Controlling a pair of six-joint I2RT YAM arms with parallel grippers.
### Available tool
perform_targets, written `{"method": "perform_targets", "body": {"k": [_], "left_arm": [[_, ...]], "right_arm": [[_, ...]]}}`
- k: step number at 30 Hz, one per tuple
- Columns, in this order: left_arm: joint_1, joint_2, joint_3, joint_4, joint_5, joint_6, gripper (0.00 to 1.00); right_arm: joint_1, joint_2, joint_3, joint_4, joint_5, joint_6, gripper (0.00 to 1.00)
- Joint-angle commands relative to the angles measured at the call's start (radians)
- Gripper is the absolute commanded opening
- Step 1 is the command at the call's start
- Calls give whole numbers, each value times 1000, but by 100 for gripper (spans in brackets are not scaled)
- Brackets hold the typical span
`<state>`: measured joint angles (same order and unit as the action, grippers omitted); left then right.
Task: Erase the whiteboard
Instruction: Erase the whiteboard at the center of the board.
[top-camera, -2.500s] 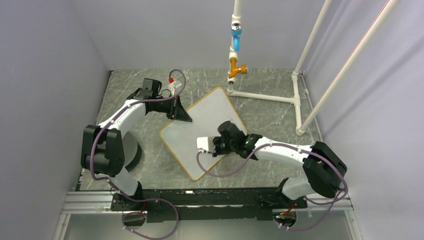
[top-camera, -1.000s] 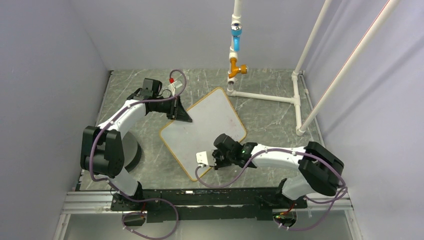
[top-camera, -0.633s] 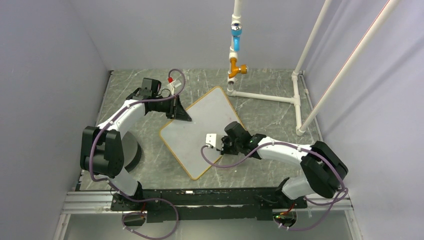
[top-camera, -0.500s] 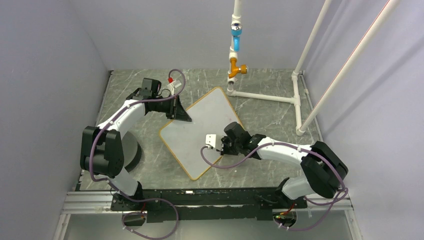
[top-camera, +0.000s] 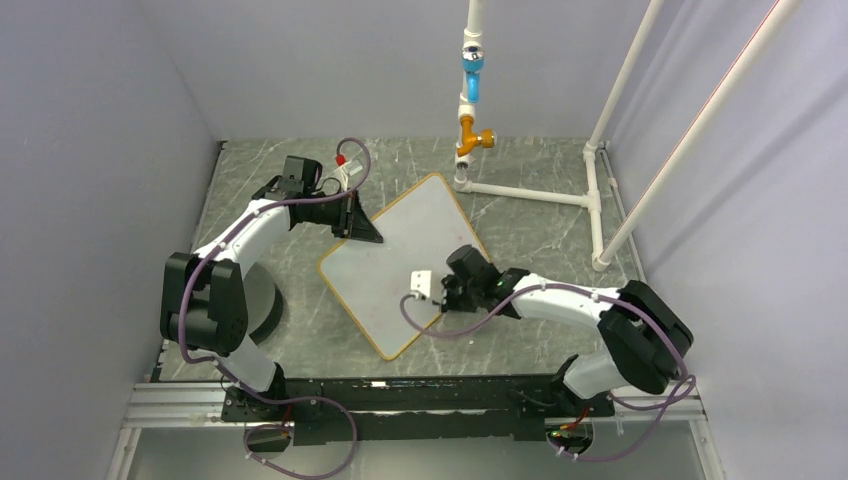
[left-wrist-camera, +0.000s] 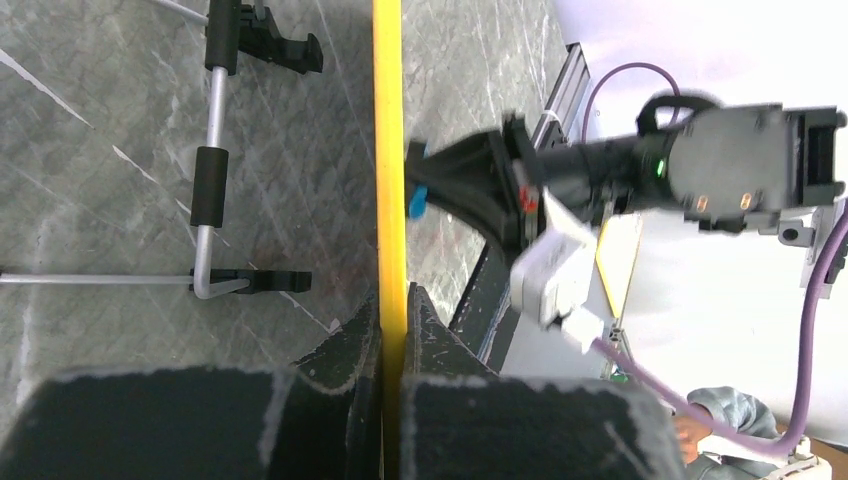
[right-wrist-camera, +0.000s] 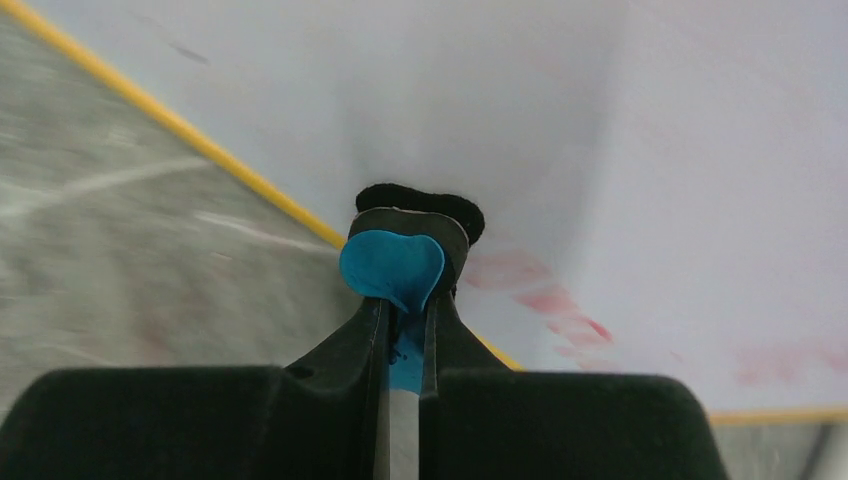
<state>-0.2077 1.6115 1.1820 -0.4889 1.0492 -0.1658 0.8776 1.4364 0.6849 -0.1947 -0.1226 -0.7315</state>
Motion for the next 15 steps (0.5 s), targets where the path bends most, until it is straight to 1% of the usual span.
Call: {"method": "perform_targets", "body": {"k": [1, 4, 9, 11, 13, 15], "left_arm": [[-17, -58, 19, 33, 175, 3, 0], [-18, -58, 19, 33, 175, 4, 0], [-19, -56, 19, 28, 171, 8, 0], [-19, -59, 20, 25, 169, 11, 0], [-19, -61, 21, 23, 170, 14, 0], [-19, -61, 20, 24, 171, 13, 0]], "right_arm": [[-109, -58, 10, 48, 59, 7, 0], [-74, -62, 3, 22, -17, -9, 0], [57, -17, 17, -16, -52, -32, 0], [91, -9, 23, -28, -66, -38, 0], [91, -9, 23, -20, -32, -39, 0], [56, -17, 19, 14, 25, -30, 0]]}}
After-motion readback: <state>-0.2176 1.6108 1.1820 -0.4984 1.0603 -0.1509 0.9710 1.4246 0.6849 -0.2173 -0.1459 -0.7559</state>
